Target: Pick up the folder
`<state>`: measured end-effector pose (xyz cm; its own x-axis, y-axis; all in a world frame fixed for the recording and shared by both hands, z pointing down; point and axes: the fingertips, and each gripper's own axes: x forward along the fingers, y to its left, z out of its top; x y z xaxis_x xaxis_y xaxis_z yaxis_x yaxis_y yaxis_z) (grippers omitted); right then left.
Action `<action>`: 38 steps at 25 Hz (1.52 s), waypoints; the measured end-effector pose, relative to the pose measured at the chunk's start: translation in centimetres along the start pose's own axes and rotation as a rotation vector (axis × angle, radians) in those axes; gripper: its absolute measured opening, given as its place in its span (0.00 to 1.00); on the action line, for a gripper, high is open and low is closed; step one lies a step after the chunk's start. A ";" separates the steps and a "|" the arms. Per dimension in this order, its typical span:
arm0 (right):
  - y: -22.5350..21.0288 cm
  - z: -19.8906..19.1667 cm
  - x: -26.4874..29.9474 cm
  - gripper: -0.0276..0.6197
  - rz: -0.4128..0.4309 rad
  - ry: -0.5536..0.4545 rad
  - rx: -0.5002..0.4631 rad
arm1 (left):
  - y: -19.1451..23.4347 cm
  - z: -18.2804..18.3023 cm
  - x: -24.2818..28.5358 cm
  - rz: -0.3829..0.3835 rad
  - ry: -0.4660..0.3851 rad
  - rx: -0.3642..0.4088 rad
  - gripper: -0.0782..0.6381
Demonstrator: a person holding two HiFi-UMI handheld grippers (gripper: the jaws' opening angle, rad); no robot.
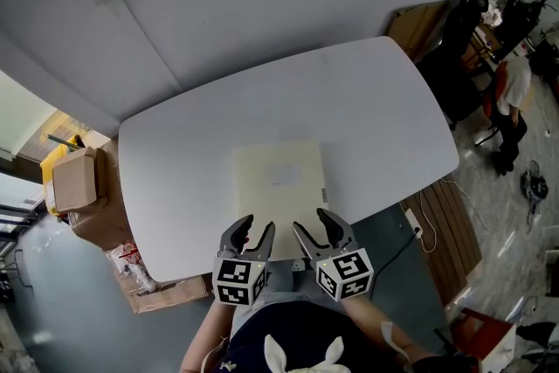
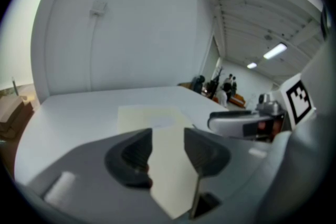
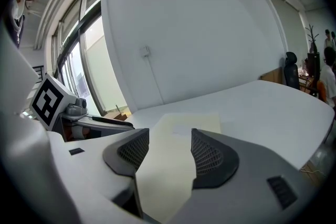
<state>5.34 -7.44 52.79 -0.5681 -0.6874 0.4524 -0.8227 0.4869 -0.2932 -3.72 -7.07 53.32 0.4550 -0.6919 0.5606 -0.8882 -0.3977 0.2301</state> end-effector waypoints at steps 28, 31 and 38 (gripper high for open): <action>-3.9 -2.5 2.4 0.44 -0.071 0.098 0.059 | 4.4 -1.9 2.5 0.056 0.049 -0.102 0.48; -4.5 -2.6 2.5 0.45 -0.083 0.095 0.067 | 4.9 -2.4 2.7 0.065 0.059 -0.116 0.50; -5.4 -2.9 3.1 0.47 -0.099 0.097 0.091 | 5.9 -2.9 3.1 0.074 0.072 -0.145 0.51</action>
<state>8.09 -10.65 58.17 -0.4830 -0.6726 0.5606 -0.8756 0.3651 -0.3164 -7.70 -9.85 58.70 0.3867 -0.6694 0.6344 -0.9214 -0.2522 0.2955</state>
